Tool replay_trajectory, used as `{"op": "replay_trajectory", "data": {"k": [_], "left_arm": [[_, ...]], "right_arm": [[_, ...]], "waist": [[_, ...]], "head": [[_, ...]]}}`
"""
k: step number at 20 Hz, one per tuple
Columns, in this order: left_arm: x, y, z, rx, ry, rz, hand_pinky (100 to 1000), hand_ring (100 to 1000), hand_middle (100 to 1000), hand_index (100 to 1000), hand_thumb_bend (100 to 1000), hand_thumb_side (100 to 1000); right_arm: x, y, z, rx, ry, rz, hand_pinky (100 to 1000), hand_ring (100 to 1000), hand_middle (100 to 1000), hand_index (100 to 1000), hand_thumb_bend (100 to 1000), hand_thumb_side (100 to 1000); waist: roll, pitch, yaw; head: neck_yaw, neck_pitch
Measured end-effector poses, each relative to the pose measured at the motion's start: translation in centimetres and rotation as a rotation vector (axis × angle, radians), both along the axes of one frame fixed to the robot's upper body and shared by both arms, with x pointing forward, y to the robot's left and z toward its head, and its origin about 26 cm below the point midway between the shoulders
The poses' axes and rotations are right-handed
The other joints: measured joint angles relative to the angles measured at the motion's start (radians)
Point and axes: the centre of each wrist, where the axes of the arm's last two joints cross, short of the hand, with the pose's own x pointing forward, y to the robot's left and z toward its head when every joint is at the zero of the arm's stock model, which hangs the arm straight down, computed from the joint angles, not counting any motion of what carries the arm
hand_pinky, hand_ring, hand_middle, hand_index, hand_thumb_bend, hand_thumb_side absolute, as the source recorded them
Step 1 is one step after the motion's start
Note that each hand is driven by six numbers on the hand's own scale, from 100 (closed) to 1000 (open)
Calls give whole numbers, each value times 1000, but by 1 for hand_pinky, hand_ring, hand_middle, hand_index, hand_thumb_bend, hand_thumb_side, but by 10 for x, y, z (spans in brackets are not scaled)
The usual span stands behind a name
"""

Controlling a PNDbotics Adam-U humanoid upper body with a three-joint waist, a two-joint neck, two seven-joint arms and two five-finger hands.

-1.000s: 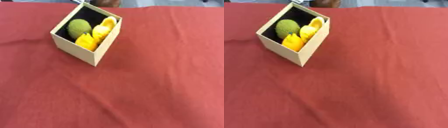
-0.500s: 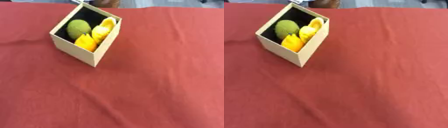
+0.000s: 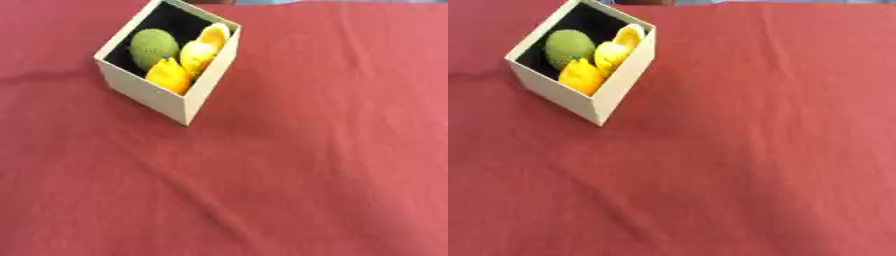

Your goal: Pick up objects on the table and place them in the box.

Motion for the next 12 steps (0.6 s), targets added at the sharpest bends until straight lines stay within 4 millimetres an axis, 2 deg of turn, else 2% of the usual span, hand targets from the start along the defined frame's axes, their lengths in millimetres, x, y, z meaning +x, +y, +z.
{"op": "replay_trajectory", "data": {"k": [12], "left_arm": [[1, -1, -5, 15, -31, 25, 768, 749, 752, 855, 338, 666]], "right_arm": [[1, 2, 0, -19, 3, 14, 847, 838, 754, 784, 100, 528]], "waist": [[5, 6, 0]], "head": [[0, 0]]}}
